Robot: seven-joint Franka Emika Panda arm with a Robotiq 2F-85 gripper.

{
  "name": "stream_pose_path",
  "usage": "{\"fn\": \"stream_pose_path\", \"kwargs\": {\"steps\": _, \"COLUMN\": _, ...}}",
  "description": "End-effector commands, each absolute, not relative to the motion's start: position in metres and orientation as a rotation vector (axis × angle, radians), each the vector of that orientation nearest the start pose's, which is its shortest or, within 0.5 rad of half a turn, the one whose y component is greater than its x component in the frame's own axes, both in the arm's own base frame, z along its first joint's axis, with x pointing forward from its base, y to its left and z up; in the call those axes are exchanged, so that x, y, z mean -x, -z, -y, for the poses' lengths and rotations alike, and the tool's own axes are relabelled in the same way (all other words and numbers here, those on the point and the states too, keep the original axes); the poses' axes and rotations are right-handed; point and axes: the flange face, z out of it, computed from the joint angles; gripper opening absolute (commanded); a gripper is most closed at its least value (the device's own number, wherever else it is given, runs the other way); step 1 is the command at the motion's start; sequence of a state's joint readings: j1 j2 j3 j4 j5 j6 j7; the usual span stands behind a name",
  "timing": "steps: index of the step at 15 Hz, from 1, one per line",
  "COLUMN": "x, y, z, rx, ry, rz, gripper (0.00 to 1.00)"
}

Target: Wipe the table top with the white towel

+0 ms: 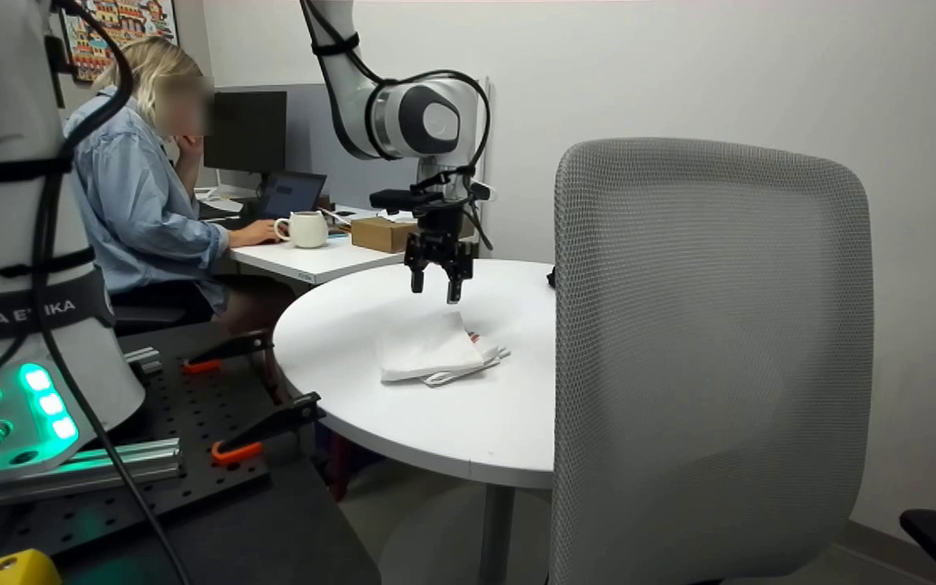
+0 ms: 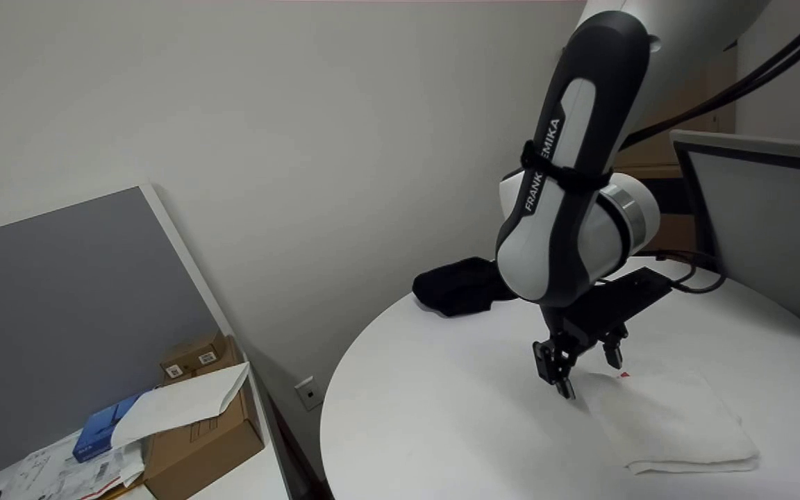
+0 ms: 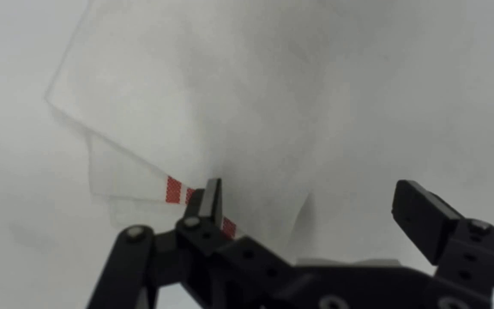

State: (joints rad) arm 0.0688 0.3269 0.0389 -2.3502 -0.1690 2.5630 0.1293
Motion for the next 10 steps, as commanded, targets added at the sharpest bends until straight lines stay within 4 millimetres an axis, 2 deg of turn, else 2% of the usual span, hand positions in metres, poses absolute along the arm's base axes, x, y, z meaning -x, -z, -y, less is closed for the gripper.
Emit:
{"fn": "stream_pose_path", "kwargs": {"steps": 1, "x": -0.486, "y": -0.177, "z": -0.049, "rx": 3.231, "ry": -0.163, "rz": 0.174, "gripper": 1.0}}
{"fn": "stream_pose_path", "kwargs": {"steps": 10, "x": -0.462, "y": -0.151, "z": -0.009, "rx": 3.232, "ry": -0.247, "rz": 0.044, "gripper": 0.96}}
